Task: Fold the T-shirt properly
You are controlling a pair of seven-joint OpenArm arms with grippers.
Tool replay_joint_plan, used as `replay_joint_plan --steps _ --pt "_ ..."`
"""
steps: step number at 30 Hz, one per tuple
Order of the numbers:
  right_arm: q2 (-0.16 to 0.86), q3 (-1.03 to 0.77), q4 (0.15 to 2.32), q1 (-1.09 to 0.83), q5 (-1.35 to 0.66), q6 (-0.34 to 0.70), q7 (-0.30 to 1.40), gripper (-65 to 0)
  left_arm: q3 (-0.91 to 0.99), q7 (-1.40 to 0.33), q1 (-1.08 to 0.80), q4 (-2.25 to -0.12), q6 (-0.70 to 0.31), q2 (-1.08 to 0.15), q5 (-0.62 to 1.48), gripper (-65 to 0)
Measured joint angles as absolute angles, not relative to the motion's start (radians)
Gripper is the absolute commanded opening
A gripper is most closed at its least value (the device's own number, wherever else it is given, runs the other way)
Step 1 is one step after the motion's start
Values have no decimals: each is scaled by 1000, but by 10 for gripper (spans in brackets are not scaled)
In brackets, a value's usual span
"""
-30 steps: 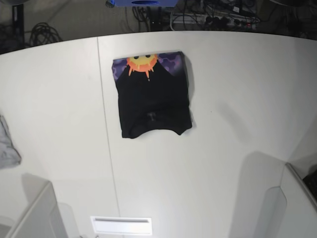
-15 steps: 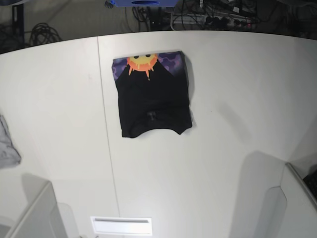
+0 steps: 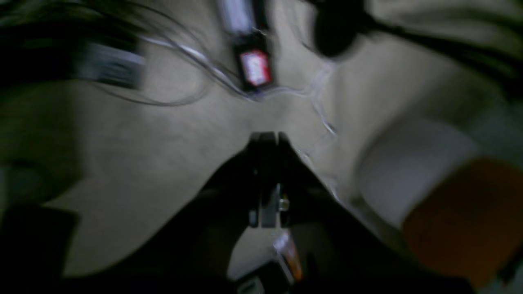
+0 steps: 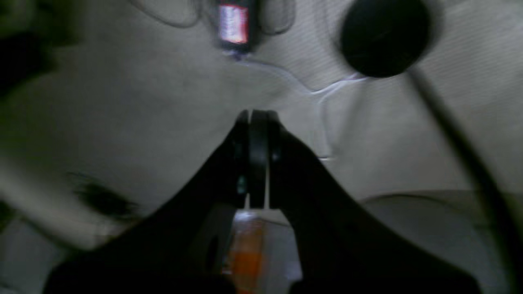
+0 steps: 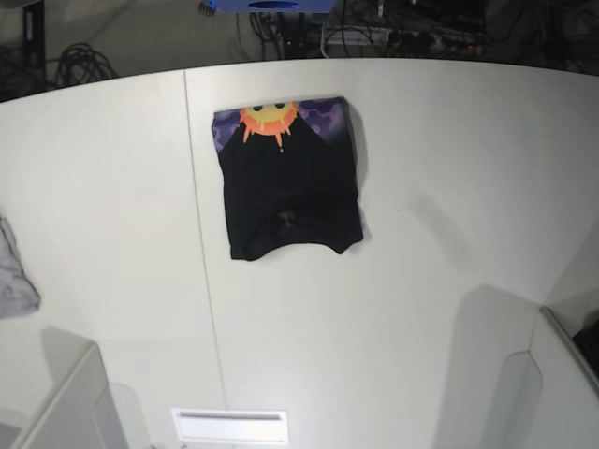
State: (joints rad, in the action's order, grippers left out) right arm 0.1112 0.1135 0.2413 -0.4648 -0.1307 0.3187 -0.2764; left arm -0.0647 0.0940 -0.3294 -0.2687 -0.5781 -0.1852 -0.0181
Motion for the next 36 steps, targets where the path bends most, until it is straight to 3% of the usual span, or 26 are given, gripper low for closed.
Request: replay_joint_plan --steps 12,20,26,31,33,36 --pt "120 118 227 -310 -203 338 -288 -650 -64 140 -198 -115 -282 -137 -27 -650" --pt "99 118 227 -300 -203 338 -289 -650 -61 307 -200 -61 -287 -131 -30 -650" --pt "98 122 227 -297 -203 338 -289 -650 -62 315 -199 -59 -285 -140 -29 -579" --pt "98 122 227 -289 -203 338 -288 -650 -57 311 -200 -56 -286 -139 -25 -592" --pt "98 122 227 -289 -203 338 -289 -650 -63 311 -199 -57 -284 -139 -26 -650" --pt "99 122 226 -286 -203 338 -287 -650 -64 311 -198 -57 -287 -134 -29 -650"
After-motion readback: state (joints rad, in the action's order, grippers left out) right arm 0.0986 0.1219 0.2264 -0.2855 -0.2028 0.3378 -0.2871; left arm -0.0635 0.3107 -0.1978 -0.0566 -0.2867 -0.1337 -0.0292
